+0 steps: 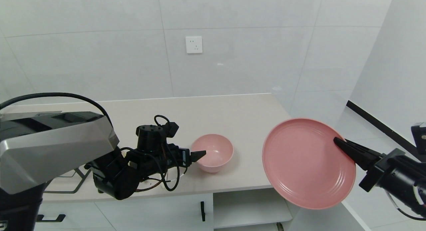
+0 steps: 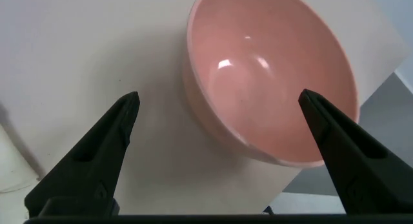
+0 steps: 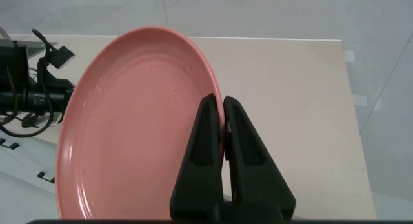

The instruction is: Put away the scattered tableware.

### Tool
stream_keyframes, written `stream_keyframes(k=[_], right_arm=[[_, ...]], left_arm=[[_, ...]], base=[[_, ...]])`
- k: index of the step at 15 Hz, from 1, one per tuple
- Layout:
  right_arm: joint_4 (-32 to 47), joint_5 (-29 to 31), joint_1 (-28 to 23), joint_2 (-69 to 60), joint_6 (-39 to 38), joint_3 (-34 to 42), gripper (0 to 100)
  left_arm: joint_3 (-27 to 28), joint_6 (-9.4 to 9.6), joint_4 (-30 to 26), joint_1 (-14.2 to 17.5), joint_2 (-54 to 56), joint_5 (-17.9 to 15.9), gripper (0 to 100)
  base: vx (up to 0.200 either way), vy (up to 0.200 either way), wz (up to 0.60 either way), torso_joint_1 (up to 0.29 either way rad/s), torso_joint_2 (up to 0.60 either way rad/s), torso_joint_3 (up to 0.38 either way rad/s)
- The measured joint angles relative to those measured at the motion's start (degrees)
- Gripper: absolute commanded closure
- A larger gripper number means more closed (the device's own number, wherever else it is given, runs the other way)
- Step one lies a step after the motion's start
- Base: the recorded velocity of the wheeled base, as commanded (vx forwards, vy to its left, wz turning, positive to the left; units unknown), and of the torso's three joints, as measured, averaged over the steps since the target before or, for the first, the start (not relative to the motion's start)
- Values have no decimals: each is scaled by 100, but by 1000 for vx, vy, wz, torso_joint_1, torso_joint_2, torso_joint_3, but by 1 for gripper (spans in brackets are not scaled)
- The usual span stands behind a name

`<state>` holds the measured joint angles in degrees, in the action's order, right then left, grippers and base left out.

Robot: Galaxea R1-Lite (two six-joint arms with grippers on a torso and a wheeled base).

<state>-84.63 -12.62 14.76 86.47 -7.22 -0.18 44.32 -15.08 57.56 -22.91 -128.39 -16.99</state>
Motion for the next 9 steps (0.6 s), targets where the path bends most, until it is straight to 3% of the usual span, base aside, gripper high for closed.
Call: stream_keyframes(k=[7,8,9], right_arm=[[9,-2,0,22,0,7,100],[9,-2,0,24,0,7,100],[9,-2,0,24,0,7,100]], left_arm=[[468,2,-132,-49,-378,161,0],[473,4,-135,-66,-408,205,100],[471,6,-151,-73,-441,213,100]], base=[[0,0,0,0,0,0],[0,0,0,0,0,0],[0,0,0,0,0,0]])
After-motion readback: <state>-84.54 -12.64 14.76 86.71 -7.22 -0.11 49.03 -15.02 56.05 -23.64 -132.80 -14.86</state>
